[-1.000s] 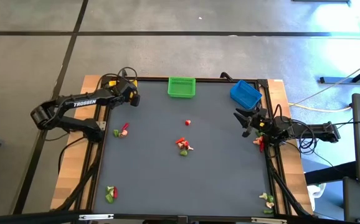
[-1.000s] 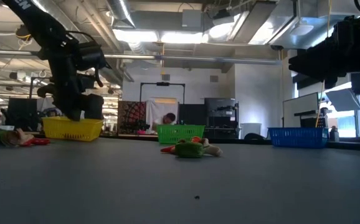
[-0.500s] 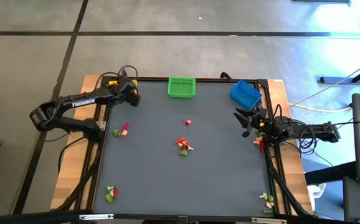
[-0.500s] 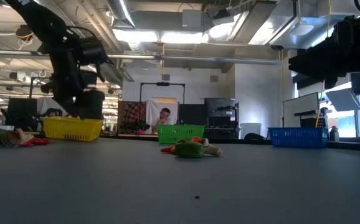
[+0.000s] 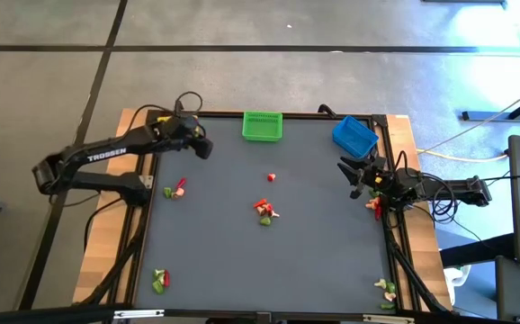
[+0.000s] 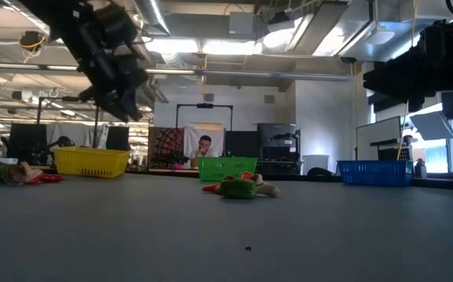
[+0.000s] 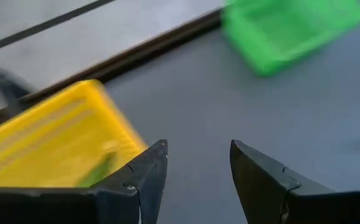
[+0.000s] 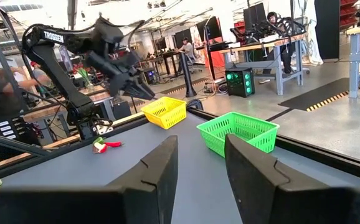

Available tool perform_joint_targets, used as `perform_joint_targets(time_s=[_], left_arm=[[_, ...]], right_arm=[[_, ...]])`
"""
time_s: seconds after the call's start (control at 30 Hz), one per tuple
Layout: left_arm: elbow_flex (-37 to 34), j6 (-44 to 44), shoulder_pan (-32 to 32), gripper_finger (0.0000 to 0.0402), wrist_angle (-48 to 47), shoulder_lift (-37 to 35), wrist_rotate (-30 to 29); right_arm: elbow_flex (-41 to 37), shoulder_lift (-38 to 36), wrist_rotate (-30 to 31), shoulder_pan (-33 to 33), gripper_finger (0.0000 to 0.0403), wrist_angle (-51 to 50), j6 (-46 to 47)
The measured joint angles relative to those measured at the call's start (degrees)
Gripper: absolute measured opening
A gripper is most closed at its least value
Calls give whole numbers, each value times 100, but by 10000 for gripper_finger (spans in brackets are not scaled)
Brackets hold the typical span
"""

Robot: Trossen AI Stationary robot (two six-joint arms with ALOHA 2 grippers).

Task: Sort produce into baskets
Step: Put the red chili pepper into the yellow basket

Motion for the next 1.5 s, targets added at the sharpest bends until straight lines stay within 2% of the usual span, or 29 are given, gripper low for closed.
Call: perform_joint_targets(time_s=[0.17, 0.4, 0.57, 0.73, 1.0, 1.5], left_arm=[[0, -195, -715, 170, -59, -39, 244], [0, -573, -1536, 170, -122, -39, 262], [0, -1193, -1906, 170, -818, -7, 261], [-136, -1900, -2064, 170, -1662, 104, 260], [-315, -2846, -2074, 170, -2429, 394, 260], [-315, -3113, -2070, 170, -2480, 1122, 306]], right_arm=[[0, 0, -14, 0, 134, 4, 86], [0, -1, -107, 2, 134, 3, 267], [0, -2, -105, 0, 134, 2, 264], [2, -2, -105, 0, 134, 2, 262], [2, -2, -79, 1, 134, 15, 258], [2, -2, -107, 0, 134, 9, 258]])
